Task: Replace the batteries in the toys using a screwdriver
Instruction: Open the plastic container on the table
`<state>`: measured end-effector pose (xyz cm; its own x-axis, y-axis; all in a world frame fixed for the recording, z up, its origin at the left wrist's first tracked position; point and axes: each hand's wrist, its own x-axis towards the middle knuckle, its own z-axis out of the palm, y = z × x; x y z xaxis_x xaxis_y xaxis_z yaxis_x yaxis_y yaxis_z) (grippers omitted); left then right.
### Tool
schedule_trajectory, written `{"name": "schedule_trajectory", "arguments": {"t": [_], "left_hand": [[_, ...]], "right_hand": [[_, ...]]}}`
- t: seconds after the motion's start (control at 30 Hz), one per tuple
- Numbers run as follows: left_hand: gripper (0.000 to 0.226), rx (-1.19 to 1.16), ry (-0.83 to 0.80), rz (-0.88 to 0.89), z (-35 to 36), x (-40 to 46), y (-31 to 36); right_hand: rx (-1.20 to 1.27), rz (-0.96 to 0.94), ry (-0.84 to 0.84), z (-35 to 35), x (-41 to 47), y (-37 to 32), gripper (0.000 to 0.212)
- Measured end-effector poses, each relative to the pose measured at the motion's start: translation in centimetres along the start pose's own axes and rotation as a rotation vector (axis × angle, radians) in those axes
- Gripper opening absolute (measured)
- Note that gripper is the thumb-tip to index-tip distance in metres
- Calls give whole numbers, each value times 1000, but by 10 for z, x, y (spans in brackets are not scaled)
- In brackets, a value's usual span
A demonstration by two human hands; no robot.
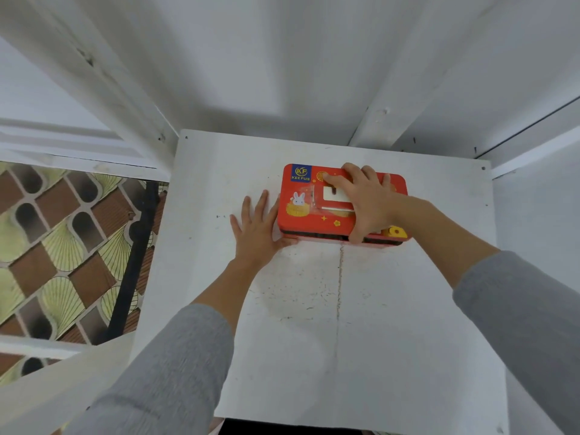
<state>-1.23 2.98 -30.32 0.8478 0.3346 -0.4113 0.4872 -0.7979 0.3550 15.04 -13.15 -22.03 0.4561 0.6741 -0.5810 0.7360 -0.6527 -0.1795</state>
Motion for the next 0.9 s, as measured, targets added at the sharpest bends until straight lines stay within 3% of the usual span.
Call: {"name": "schedule_trajectory", "arguments": {"t": [0.13, 0.3, 0.5, 0.63, 0.7, 0.77, 0.9], "left_hand": [[99, -63, -36, -1, -12, 0, 2], [91, -485, 83, 60, -57, -18, 0], [64, -346, 126, 289, -97, -39, 21], [46, -450, 219, 365, -109, -51, 29], [39, -533, 273, 395, -116, -56, 34], [28, -619, 347, 373, -126, -60, 37], [13, -785, 360, 218, -139, -73, 38]], "right_hand": [[1, -17, -16, -9, -1, 3, 117], [-14, -21, -26, -15, -6, 0, 116], [45, -27, -28, -44, -25, -4, 114], [133, -51, -51, -64, -46, -8, 111], [256, -59, -52, -74, -64, -11, 98], [434, -40, 29, -82, -90, -14, 68], [659, 51, 425, -69, -139, -11, 10]]}}
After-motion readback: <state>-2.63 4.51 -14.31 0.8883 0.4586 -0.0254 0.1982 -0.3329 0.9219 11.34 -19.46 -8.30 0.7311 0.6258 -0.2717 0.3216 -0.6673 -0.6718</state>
